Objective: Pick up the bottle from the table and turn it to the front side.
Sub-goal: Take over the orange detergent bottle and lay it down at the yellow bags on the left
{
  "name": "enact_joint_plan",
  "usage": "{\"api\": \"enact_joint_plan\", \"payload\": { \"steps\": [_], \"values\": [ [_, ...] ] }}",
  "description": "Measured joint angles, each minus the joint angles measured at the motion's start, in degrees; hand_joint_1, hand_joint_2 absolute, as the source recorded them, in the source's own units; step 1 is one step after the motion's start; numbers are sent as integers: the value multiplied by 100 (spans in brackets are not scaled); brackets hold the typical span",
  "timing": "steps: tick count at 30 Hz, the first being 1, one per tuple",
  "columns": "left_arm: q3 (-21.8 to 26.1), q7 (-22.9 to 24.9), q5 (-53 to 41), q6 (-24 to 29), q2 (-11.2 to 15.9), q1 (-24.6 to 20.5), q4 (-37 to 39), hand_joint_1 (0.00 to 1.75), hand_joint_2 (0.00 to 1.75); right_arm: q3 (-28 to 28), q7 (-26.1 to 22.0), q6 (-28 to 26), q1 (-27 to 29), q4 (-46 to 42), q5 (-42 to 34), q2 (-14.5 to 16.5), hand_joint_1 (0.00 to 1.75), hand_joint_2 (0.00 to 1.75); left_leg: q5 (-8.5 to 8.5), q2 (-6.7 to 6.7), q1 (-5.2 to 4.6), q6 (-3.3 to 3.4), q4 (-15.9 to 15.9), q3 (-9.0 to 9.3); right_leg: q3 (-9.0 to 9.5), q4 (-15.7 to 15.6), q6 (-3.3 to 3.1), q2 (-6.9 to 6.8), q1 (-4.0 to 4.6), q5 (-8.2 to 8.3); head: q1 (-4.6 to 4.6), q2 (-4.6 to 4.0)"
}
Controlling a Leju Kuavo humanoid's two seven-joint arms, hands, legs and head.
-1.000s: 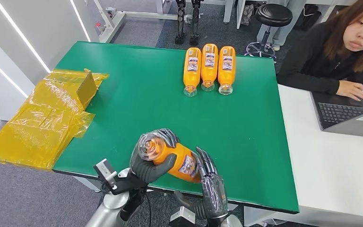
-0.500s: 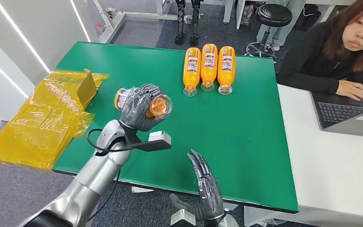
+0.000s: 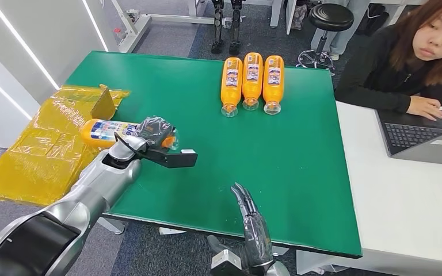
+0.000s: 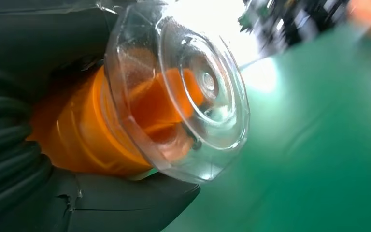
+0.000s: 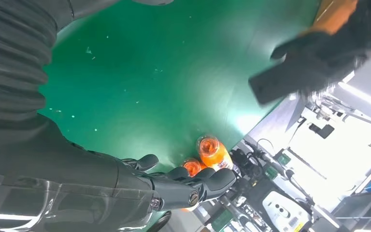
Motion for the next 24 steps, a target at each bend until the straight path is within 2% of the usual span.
{"api": "enact_joint_plan", "payload": {
  "steps": [5,7,9,11,18,24],
  "values": [
    [-8,439,-12,-344,247,20,281,175,175,0,15,21,13,-16,-109,-11,0,175,1,0,0,-1,0,-1,-2,2,0,-1,0,0,0,0],
    [-8,601,10,-437,317,43,361,163,175,1,30,18,27,-54,-141,-30,0,175,2,-1,0,-2,0,-2,-2,2,0,-2,0,0,0,0],
    [-8,790,27,-504,370,75,428,75,175,9,70,11,49,-112,-172,-63,0,175,2,-1,0,-2,0,-2,-2,2,0,-1,0,0,1,0],
    [-7,956,51,-531,420,118,480,0,175,27,154,5,76,-187,-173,-111,0,175,2,0,-1,-2,0,-2,-2,1,0,0,-1,0,1,0],
    [16,1045,107,-357,546,189,559,0,175,95,523,-8,136,-406,5,-261,0,175,2,-1,-1,-3,0,-2,-2,0,-1,-3,-1,1,1,0],
    [19,1034,-73,-302,527,181,563,0,175,107,568,31,135,-404,18,-270,0,175,3,0,-1,-4,0,2,-2,2,-5,-1,0,3,0,0]
  ]
}}
